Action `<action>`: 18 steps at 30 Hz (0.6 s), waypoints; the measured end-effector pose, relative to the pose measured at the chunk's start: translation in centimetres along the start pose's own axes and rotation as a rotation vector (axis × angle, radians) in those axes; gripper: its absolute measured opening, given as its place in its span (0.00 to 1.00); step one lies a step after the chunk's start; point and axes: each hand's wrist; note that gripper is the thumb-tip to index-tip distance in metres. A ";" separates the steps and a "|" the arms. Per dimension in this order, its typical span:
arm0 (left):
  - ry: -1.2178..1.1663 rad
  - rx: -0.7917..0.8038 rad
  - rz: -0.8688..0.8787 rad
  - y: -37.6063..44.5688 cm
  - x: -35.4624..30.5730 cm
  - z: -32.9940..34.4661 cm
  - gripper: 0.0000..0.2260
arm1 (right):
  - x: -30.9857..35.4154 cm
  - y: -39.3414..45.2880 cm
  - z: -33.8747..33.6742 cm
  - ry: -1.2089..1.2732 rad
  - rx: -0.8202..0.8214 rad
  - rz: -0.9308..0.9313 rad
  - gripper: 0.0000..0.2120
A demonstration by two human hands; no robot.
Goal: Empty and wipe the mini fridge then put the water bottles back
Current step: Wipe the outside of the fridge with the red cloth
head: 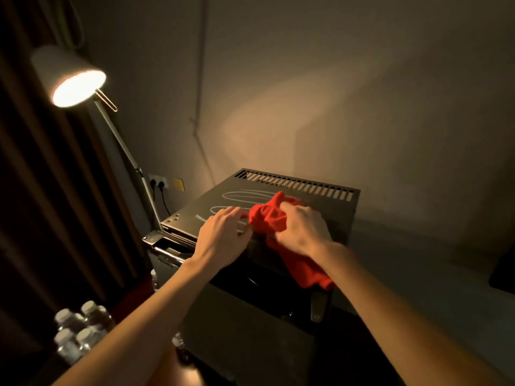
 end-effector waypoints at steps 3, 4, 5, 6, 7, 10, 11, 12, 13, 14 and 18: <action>-0.028 -0.016 0.035 1.2 1.2 -0.4 0.10 | 1.4 -1.5 1.1 -0.006 0.001 -0.076 0.13; -0.038 -0.018 0.049 1.8 1.6 -0.5 0.10 | 1.3 -1.4 1.0 -0.016 0.011 -0.066 0.15; -0.050 -0.018 0.065 2.5 2.2 -0.5 0.10 | 1.0 -1.0 0.7 -0.022 0.019 -0.047 0.18; -0.067 -0.021 0.082 3.3 2.8 -0.6 0.11 | 0.6 -0.3 0.3 -0.027 0.021 -0.013 0.20; -0.088 -0.024 0.099 4.1 3.5 -0.7 0.11 | 0.1 0.8 0.0 -0.028 0.010 0.034 0.24; -0.121 -0.012 0.165 6.4 5.7 -1.0 0.11 | -1.3 4.2 -0.3 -0.048 -0.050 0.255 0.32; -0.121 0.001 0.191 7.0 6.5 -1.2 0.11 | -1.6 5.3 -0.1 -0.064 -0.077 0.332 0.32; -0.120 0.016 0.218 7.6 7.3 -1.3 0.11 | -1.6 6.2 0.3 -0.073 -0.109 0.401 0.31; -0.117 0.033 0.243 8.2 8.2 -1.4 0.11 | -1.3 7.0 0.5 -0.082 -0.139 0.449 0.31; -0.117 0.046 0.268 8.7 9.0 -1.5 0.11 | -0.6 7.5 0.7 -0.090 -0.154 0.481 0.30; -0.157 0.090 0.347 9.9 11.6 -1.0 0.11 | 3.8 7.6 2.0 -0.128 -0.111 0.458 0.28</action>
Point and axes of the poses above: each hand's wrist, its own y-axis towards the middle knuckle, its own z-axis out of the palm, x = y × z, and after that the axes turned 8 degrees about x, right-handed
